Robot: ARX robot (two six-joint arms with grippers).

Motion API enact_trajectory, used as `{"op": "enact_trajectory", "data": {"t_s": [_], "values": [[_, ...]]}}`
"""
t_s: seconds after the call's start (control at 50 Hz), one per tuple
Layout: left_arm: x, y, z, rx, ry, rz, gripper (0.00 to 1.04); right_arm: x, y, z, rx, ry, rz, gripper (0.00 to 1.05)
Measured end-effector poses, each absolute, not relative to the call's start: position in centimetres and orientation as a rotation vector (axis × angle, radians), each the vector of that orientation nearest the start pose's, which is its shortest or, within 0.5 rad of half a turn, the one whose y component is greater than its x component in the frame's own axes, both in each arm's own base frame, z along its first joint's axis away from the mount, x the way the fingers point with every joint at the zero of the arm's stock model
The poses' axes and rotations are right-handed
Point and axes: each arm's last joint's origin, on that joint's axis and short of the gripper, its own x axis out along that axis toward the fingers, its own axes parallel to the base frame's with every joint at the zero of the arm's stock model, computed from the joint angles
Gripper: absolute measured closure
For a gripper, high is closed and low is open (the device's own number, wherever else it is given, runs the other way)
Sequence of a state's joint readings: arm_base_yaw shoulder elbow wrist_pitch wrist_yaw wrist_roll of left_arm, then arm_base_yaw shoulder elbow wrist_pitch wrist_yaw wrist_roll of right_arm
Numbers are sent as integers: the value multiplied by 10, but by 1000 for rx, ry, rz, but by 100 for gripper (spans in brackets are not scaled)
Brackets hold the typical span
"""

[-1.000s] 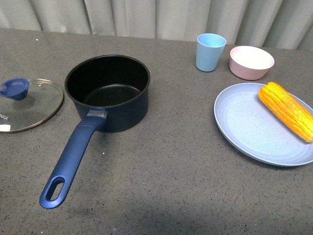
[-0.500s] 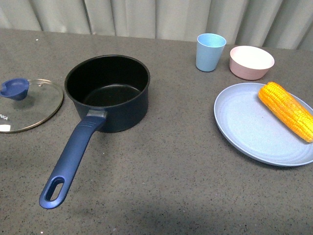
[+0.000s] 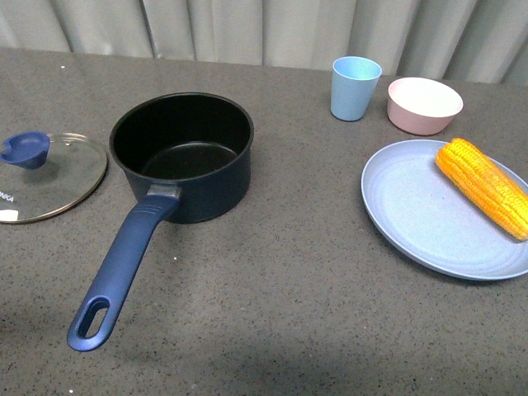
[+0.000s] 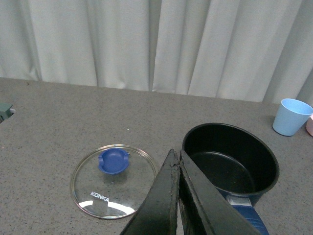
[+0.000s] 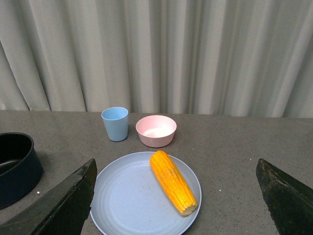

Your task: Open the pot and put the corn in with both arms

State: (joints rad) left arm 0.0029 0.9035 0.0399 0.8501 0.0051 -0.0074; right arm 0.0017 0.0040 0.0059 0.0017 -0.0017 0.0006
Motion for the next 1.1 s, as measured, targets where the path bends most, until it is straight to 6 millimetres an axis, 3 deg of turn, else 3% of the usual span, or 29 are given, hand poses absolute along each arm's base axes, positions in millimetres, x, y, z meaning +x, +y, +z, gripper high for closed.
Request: {"op": "enact_trajectory", "data": {"t_s": [0.52, 1.1], "values": [[128, 0, 172, -7, -19, 2, 101, 98, 0, 165, 1, -4, 3, 9], [113, 0, 173, -7, -23, 2, 101, 98, 0, 165, 1, -4, 3, 9]]}}
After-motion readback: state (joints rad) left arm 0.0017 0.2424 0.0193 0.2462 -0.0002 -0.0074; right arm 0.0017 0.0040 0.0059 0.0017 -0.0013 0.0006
